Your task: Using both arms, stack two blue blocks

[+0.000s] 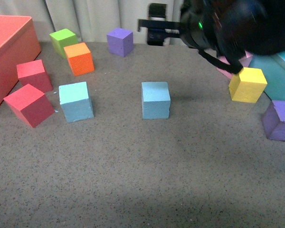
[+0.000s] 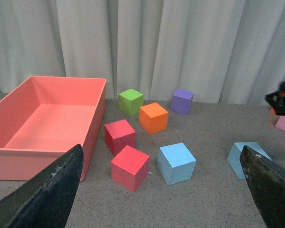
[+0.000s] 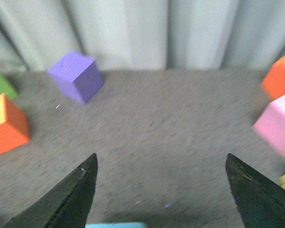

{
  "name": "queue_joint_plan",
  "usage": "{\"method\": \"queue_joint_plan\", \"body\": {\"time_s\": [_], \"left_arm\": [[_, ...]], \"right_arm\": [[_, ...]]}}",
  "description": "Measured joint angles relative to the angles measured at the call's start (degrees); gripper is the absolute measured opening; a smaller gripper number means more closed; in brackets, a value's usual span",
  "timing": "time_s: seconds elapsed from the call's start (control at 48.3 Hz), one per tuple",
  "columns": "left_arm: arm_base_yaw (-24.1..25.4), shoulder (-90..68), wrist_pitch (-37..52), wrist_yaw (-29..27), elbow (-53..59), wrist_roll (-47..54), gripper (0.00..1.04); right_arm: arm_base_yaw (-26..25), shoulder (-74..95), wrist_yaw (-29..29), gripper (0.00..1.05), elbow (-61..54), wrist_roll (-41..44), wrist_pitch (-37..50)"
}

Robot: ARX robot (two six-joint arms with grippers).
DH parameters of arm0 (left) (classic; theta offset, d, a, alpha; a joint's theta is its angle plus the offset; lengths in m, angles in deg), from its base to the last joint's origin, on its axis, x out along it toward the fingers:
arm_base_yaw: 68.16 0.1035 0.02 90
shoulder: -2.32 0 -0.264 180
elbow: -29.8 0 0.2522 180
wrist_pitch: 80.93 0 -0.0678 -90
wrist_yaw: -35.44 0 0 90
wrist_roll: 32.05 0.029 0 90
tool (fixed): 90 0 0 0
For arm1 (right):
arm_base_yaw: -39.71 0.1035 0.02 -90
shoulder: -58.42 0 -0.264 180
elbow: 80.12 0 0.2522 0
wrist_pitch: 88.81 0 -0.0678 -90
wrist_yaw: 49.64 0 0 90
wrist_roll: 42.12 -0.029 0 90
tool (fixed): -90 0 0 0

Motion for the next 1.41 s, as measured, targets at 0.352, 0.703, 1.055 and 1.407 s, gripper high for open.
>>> {"method": "queue_joint_plan", "body": {"time_s": [0.352,0.703,1.055,1.407], "left_arm": [[0.0,0.0,0.0,-0.1,0.0,0.0,0.98],[0.0,0.0,0.0,-0.2,0.0,0.0,0.98],[0.0,0.0,0.0,-0.2,0.0,0.0,0.98],[0.0,0.0,0.0,-0.2,0.0,0.0,0.98]], "right_arm": [[-11.5,-23.1,-5.0,0.03,-42.0,14.1,42.7],[-17.0,-41.5,-10.5,0.01,-53.8,14.4,36.1],[-20.7,-56.8,-14.5,0.01,-61.1,14.4,27.6],[-25.7,-73.2,-19.5,0.01,-64.8,14.4,15.2]]}}
